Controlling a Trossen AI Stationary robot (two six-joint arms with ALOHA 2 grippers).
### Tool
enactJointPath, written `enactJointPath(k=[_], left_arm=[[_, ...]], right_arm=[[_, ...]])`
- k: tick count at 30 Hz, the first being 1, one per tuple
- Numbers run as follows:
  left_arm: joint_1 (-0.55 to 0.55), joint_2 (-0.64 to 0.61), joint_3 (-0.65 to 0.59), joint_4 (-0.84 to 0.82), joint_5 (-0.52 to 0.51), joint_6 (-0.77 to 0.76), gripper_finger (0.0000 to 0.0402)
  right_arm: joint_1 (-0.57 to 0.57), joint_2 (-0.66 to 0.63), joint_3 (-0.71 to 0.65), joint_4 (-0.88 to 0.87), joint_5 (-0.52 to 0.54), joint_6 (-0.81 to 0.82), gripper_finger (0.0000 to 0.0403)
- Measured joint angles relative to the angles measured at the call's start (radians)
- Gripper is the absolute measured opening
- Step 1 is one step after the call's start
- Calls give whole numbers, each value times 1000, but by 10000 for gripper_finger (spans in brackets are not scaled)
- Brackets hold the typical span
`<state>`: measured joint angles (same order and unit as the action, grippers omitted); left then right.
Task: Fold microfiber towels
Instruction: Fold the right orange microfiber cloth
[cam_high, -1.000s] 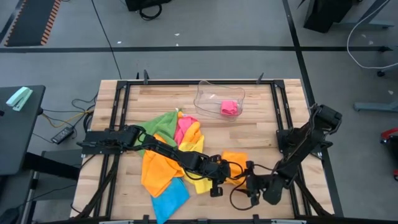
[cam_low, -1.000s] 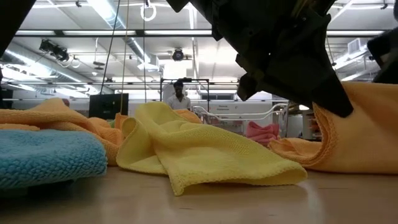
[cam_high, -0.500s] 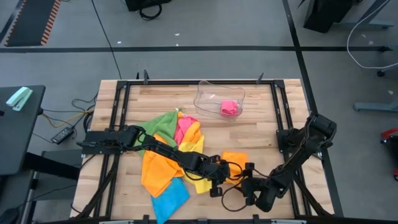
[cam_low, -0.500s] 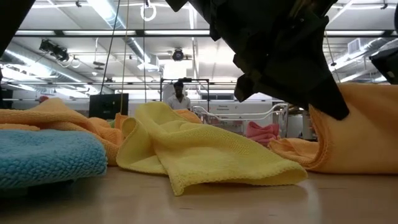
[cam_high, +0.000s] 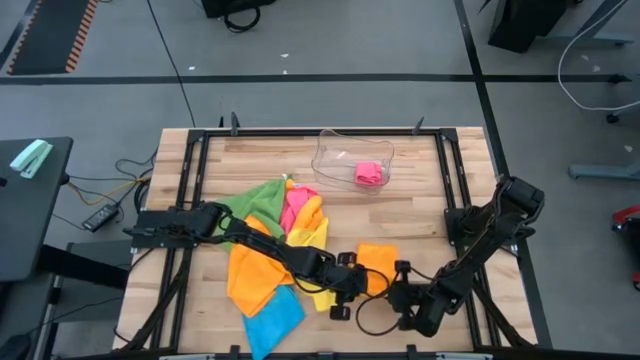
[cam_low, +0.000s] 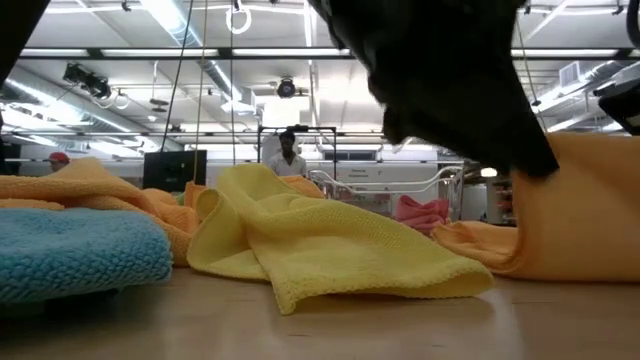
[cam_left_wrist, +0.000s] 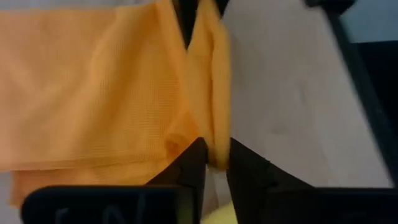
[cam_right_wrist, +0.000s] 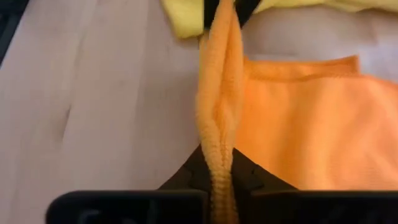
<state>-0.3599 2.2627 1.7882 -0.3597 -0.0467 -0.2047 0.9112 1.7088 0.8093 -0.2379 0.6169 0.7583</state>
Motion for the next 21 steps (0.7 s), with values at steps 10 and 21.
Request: enactJointPath(k=[10, 21], left_arm=[[31, -9, 3, -3, -128, 35, 108], [-3, 126, 0, 126, -160, 7, 69]], right_arm=[[7, -3, 0, -6, -66, -102, 16], [6, -84, -1, -43, -72, -86, 16]])
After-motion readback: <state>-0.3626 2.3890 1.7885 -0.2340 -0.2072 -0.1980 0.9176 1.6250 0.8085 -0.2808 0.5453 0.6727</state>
